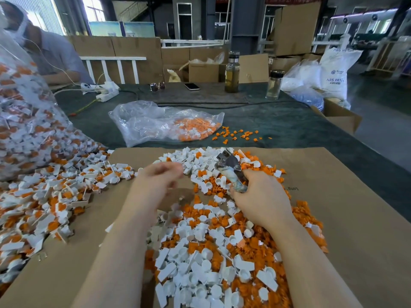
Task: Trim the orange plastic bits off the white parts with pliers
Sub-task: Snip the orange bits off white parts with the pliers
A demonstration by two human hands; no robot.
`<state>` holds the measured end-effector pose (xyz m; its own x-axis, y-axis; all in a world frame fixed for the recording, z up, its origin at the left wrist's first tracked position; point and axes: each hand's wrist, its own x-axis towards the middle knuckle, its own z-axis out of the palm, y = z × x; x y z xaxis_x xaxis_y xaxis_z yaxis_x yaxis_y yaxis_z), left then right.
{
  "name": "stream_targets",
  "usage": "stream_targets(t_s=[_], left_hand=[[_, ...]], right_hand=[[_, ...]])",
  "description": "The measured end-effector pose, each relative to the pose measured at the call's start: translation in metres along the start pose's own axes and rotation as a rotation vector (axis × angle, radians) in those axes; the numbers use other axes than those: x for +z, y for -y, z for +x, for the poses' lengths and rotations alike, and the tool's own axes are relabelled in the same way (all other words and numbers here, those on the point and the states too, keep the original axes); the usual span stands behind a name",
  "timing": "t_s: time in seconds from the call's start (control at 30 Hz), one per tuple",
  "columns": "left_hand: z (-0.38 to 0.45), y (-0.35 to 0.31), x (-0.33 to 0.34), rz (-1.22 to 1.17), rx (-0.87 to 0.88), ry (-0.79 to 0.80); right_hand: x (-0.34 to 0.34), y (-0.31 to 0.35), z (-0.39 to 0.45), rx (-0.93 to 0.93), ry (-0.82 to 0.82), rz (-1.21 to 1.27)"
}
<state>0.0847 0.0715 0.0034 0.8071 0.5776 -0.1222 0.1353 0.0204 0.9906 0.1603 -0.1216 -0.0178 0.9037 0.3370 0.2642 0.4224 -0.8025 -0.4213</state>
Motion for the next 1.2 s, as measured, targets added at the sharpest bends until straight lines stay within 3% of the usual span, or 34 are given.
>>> stream_targets(t_s=[0.07,0.13,0.3,0.37,0.6,0.77,0.87,1.03,1.2], left_hand=[[-0.007,0.005,0.016,0.367,0.153,0.133],[-0.009,0.011,0.027,0.569,0.231,0.219],[-0.006,0.021,0.040,0.853,0.316,0.306],[-0.006,0.023,0.040,0.865,0.339,0.300],[-0.005,0.023,0.037,0.764,0.380,0.296],[-0.005,0.016,0.035,0.417,0.269,0.224],[-0.007,0.011,0.034,0.100,0.068,0.248],[-0.008,0.007,0.032,-0.296,-0.054,0.313],[-0.007,0.007,0.033,-0.219,-0.004,0.351]], right_hand=[[-0.001,0.000,0.000,0.005,-0.002,0.002],[-0.001,0.001,0.000,0.002,0.001,0.001],[0.002,0.003,0.000,-0.022,0.006,0.005],[0.003,0.004,0.001,-0.030,0.007,0.006],[0.005,0.003,0.001,-0.032,-0.002,0.003],[0.007,0.005,0.002,-0.042,-0.012,0.054],[0.007,0.005,0.001,-0.038,-0.020,0.103],[0.001,0.008,0.000,-0.042,-0.035,0.314],[-0.002,0.012,-0.001,0.004,-0.024,0.559]])
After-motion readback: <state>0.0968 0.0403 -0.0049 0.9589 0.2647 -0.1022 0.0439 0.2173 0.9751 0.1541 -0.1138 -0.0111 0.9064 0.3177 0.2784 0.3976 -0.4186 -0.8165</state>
